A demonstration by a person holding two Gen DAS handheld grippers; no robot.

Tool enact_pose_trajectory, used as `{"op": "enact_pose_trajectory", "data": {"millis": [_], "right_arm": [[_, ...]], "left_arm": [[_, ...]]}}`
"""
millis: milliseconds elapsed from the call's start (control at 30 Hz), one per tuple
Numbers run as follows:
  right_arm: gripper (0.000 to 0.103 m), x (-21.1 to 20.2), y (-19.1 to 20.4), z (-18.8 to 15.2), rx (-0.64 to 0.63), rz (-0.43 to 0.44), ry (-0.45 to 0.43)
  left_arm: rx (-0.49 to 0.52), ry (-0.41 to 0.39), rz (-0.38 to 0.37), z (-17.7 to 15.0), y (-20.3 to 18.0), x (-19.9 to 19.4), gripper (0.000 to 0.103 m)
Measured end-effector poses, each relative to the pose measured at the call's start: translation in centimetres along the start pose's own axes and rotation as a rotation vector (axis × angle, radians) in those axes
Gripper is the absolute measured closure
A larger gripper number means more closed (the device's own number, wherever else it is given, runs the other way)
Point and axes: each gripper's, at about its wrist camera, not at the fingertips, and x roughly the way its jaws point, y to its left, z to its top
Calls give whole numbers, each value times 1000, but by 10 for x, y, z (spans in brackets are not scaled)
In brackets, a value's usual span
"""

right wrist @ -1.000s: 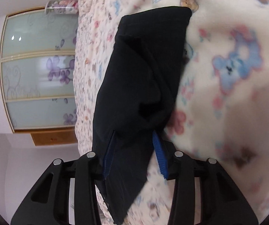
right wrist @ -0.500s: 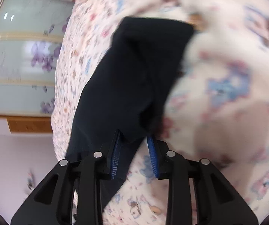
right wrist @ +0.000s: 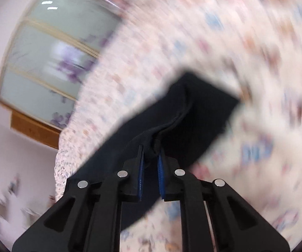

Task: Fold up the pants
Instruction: 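Lift the hems with the right tool and carry them toward the waistband, then lay the hems over the waistband and open the right tool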

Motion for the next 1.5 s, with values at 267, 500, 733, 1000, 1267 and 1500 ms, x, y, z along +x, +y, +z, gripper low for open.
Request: {"op": "enact_pose_trajectory", "data": {"millis": [267,500,733,1000,1267,1500], "right_arm": [[92,41,-77,-32,57,-203,96],[71,-7,-45,-25,80,-218,3],[52,53,52,-71,39,301,269],[55,175,85,-133,332,368,560],[97,191,81,-140,364,260,451],[99,140,89,-158,145,373,409]], "left_arm": [[-39,-5,1,3,11,-1,2],[-104,-16,18,11,29,-5,2],[-102,-136,36,31,35,-20,2],[-4,-118,39,37,23,-17,2],[11,-90,31,40,24,-9,2],[-55,-23,-32,41,37,1,2]]}}
